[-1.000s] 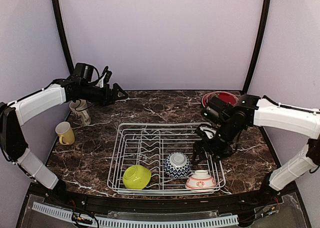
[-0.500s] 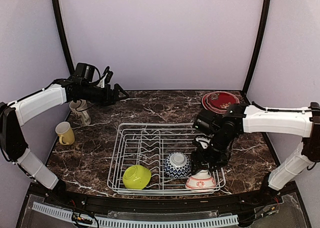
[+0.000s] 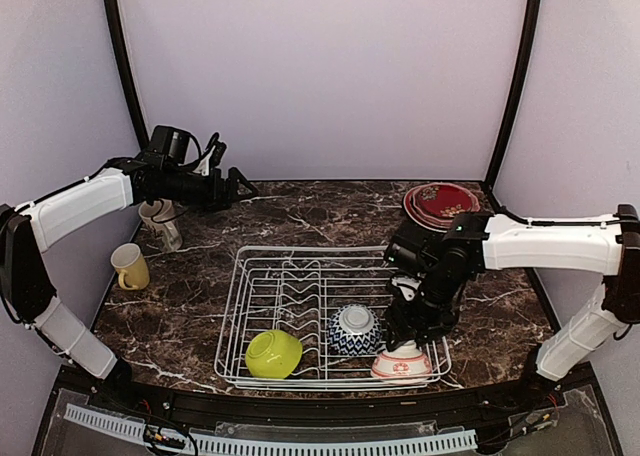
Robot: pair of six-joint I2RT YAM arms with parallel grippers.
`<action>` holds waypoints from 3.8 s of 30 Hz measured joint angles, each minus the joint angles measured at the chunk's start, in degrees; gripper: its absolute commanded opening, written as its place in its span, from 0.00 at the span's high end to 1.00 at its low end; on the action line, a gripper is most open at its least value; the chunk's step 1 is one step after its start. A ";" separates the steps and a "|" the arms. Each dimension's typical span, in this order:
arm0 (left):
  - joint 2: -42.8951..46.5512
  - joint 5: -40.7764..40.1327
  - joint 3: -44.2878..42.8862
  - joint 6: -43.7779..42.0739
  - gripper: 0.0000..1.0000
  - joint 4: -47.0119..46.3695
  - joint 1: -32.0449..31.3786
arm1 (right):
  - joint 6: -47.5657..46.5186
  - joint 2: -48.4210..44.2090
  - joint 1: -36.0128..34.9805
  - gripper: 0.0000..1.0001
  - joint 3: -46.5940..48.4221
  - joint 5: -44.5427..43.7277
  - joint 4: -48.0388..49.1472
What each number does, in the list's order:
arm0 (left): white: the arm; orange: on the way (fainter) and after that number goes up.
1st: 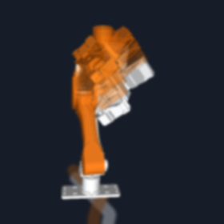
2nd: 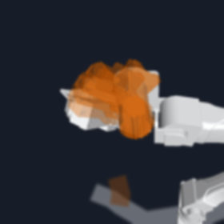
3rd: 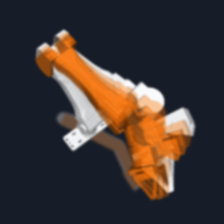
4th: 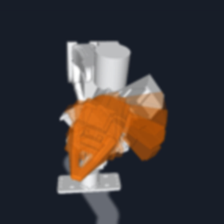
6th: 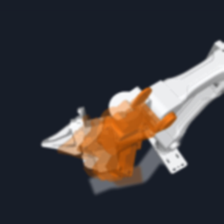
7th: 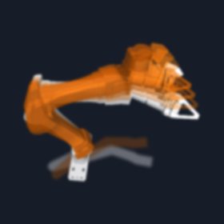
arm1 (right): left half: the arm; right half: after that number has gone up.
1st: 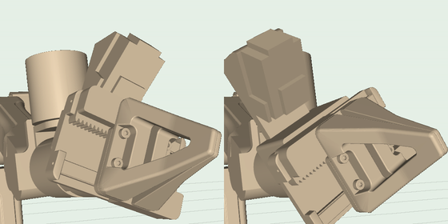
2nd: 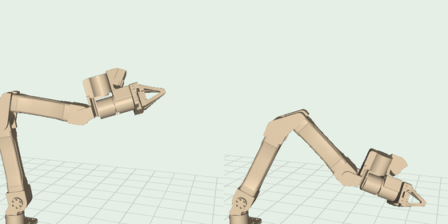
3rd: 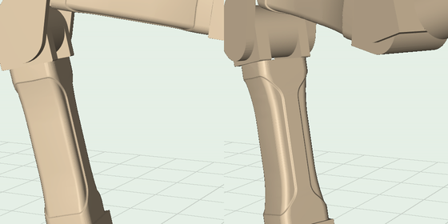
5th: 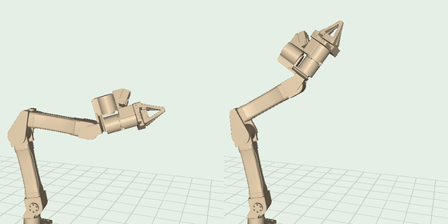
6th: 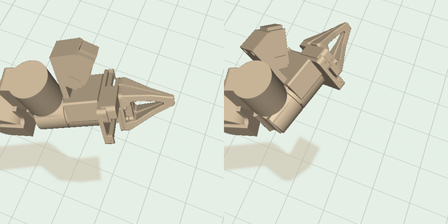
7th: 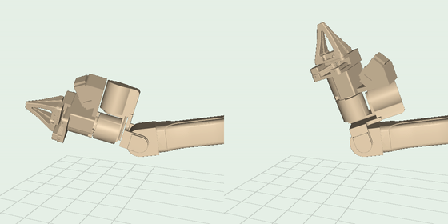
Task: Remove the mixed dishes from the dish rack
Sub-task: Grab the bowl from the dish rack, then pass from the right arm to the left, then place the bowl at the corner of the board.
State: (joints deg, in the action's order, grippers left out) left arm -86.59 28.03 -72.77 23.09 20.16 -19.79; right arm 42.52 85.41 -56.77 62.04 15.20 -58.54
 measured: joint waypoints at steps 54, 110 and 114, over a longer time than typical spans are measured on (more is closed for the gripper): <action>5.51 7.41 21.46 28.30 0.02 -28.50 -15.63 | 1.55 -5.42 16.52 0.85 -0.46 9.68 28.55; -10.75 -5.20 -14.23 18.86 0.99 -14.38 -31.93 | -0.11 -20.76 19.85 0.01 -8.94 3.76 44.89; -8.70 -11.50 -24.94 5.16 0.99 5.05 -24.37 | -1.79 -19.93 20.09 0.01 -8.68 2.99 44.61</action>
State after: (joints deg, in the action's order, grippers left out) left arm -95.29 16.53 -97.71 28.25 25.21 -44.16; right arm 40.73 65.47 -36.69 53.36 18.20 -13.93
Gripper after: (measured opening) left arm 0.092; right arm 0.986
